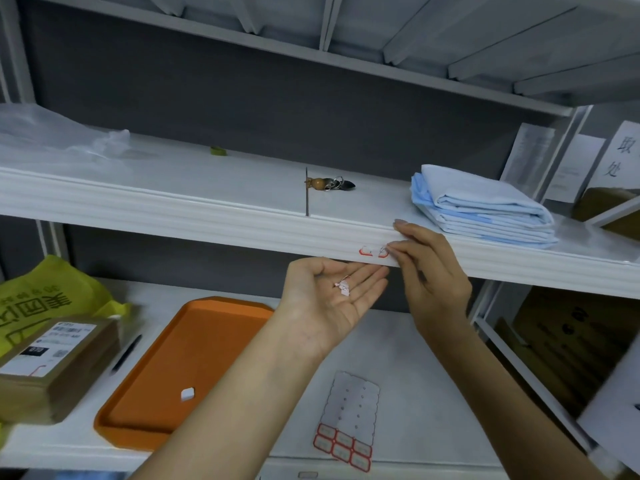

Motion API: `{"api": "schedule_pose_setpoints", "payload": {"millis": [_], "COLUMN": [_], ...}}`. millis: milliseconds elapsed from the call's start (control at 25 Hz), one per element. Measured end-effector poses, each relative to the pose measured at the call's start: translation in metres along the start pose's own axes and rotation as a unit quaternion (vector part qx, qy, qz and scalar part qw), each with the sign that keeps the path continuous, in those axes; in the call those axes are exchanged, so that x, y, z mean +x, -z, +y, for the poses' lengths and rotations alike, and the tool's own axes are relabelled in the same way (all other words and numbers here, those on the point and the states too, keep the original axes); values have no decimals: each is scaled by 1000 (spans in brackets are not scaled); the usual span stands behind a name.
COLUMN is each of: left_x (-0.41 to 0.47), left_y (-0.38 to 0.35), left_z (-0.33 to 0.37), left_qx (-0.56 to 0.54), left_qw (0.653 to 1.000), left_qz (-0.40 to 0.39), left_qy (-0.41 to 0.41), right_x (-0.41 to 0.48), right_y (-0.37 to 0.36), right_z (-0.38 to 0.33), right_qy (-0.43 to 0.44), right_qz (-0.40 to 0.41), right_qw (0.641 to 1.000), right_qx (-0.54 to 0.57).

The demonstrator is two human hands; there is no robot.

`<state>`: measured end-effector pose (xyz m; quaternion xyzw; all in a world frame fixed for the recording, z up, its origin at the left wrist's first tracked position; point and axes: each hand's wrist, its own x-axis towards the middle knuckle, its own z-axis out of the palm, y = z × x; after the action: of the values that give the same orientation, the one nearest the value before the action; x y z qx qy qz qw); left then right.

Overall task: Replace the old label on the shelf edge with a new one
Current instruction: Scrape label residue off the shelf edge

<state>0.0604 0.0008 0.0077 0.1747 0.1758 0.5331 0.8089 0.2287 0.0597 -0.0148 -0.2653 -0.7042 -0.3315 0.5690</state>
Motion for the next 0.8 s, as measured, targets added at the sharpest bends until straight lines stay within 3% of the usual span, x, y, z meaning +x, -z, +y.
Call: {"api": "schedule_pose_setpoints", "payload": {"millis": [240,800], "left_x": [-1,0], "left_y": [0,-2], "left_z": [3,4], "left_qx": [0,6], "left_qw": [1000,1000], "left_qz": [-4,2], "left_qy": [2,6], "right_x": [1,0], "right_y": [-1,-9], "right_z": [-5,1], "right_qy": [-34,-15], "right_qz": [12,8], "right_qw": [999,1000], "right_qx": [12,17]}}
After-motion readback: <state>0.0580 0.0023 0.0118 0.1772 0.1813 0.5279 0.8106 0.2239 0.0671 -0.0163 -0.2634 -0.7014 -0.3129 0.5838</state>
